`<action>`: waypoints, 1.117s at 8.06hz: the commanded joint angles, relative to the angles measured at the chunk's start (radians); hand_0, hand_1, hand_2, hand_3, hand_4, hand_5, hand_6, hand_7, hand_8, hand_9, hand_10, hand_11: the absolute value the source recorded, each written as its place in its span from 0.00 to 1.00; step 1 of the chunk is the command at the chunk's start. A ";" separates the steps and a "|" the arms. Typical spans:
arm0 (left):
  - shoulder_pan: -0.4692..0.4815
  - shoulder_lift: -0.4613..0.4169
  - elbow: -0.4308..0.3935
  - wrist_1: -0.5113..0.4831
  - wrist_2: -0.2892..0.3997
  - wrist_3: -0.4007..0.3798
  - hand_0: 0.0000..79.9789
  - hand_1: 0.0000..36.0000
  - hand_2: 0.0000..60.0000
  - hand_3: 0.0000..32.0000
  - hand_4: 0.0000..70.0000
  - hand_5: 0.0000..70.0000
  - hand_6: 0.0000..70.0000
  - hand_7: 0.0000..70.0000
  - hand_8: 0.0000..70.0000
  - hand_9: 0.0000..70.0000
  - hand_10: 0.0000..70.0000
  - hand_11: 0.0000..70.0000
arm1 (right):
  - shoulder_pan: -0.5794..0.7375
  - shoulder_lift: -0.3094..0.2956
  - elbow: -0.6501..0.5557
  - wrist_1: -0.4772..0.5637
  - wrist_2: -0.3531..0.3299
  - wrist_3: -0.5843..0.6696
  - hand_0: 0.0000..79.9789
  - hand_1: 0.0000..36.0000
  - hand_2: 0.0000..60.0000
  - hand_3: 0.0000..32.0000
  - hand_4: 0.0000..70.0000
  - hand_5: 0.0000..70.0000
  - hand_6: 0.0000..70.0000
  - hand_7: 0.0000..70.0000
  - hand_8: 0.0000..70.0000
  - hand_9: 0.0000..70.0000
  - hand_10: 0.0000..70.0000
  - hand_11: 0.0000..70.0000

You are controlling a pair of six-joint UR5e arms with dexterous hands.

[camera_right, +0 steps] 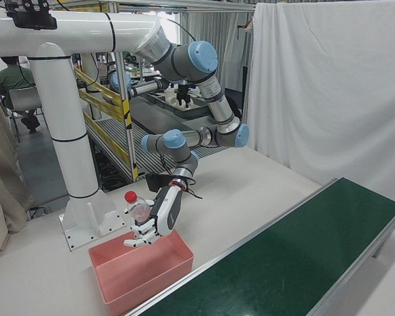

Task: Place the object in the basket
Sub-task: 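Lower the bottle into the pink tray and open the left hand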

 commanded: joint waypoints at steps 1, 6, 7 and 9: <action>0.002 0.053 -0.036 -0.012 0.006 0.000 0.64 0.41 0.11 0.00 0.15 0.47 0.15 0.21 0.25 0.30 0.29 0.44 | 0.000 0.000 0.000 0.000 0.000 0.000 0.00 0.00 0.00 0.00 0.00 0.00 0.00 0.00 0.00 0.00 0.00 0.00; 0.022 0.083 -0.041 -0.078 0.010 -0.002 0.31 0.00 0.00 0.00 0.15 0.29 0.05 0.01 0.09 0.08 0.15 0.22 | 0.000 0.000 0.000 0.000 0.000 0.000 0.00 0.00 0.00 0.00 0.00 0.00 0.00 0.00 0.00 0.00 0.00 0.00; 0.022 0.083 -0.041 -0.080 0.010 -0.005 0.34 0.00 0.00 0.00 0.15 0.29 0.04 0.01 0.09 0.08 0.15 0.22 | 0.000 0.000 0.000 0.000 0.000 0.000 0.00 0.00 0.00 0.00 0.00 0.00 0.00 0.00 0.00 0.00 0.00 0.00; 0.018 0.081 -0.047 -0.080 0.011 -0.014 0.32 0.00 0.00 0.00 0.12 0.30 0.03 0.00 0.07 0.06 0.14 0.20 | 0.000 0.000 0.000 0.000 0.000 0.000 0.00 0.00 0.00 0.00 0.00 0.00 0.00 0.00 0.00 0.00 0.00 0.00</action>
